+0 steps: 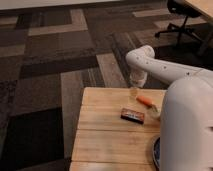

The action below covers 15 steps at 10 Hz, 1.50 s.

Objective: Place the pepper in the ceramic cup

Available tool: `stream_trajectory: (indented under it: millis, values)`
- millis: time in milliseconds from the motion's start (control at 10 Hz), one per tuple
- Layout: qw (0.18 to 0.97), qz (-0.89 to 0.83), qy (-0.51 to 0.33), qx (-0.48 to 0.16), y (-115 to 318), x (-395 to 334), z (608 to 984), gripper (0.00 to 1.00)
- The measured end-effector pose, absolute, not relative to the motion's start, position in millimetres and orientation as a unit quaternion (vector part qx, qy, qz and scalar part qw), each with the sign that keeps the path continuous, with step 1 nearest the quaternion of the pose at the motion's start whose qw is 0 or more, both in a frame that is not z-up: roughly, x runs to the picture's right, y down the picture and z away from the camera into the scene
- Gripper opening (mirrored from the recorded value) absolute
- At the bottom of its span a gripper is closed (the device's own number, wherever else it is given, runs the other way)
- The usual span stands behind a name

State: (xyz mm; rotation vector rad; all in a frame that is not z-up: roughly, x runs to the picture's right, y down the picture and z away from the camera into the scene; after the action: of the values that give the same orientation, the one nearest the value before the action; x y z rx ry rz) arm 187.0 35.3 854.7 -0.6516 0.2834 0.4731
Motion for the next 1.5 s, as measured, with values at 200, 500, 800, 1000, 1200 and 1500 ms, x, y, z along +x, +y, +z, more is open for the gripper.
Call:
stream_trajectory:
  millis: [200,500,800,1000,1200,1500]
  values:
    - [0.907,0.232,0.135,-0.323,40,190,863,0.65]
    - [0.904,0.237,0.128,-0.332,41,193,872,0.65]
    - [0.9,0.236,0.128,-0.342,46,199,881,0.65]
    - [0.898,0.236,0.131,-0.346,49,203,884,0.65]
    - [0.898,0.236,0.131,-0.347,50,204,886,0.45]
    - [0.897,0.232,0.136,-0.35,51,204,883,0.03]
